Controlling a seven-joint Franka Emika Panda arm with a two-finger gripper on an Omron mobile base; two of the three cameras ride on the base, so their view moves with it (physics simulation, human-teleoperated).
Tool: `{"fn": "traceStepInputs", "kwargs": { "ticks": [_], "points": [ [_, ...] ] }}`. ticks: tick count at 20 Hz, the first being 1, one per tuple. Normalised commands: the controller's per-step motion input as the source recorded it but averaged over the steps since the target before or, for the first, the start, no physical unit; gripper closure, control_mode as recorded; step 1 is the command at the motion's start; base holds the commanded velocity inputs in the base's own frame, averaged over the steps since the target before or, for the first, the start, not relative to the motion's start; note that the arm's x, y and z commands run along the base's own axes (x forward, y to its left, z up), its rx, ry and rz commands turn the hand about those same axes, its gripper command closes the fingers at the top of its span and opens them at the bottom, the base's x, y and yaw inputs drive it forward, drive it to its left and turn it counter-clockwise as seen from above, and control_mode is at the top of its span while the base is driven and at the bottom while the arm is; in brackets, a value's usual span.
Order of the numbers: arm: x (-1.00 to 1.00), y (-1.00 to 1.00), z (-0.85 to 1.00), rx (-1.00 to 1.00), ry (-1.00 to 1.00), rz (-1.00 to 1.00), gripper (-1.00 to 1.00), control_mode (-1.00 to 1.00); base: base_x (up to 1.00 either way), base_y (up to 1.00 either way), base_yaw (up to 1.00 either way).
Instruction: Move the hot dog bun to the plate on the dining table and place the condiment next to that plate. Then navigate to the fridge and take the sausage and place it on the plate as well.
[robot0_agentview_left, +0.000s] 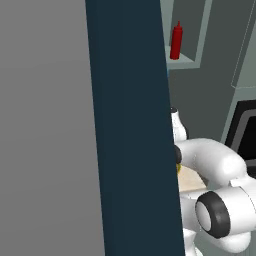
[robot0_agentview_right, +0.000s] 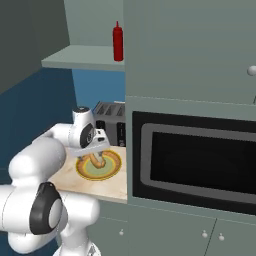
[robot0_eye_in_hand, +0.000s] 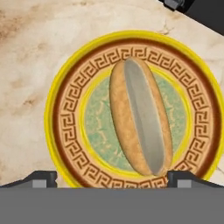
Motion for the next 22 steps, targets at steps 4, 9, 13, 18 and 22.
{"fn": "traceStepInputs", "kwargs": {
  "ticks": [4, 9, 13, 18, 22],
  "points": [
    [0.20, -0.03, -0.29, 0.00, 0.01, 0.00, -1.00, -1.00, 0.00, 0.00, 0.00],
    [0.25, -0.16, -0.29, 0.00, 0.00, 0.00, -1.00, -1.00, 0.00, 0.00, 0.00],
    [0.24, -0.17, -0.23, 0.00, 0.00, 0.00, -1.00, -1.00, 0.00, 0.00, 0.00],
    [0.14, -0.03, -0.32, 0.00, 0.00, 0.00, -1.00, -1.00, 0.00, 0.00, 0.00],
    [0.02, 0.00, -0.35, 0.00, 0.00, 0.00, -1.00, -1.00, 0.00, 0.00, 0.00]
  ]
}}
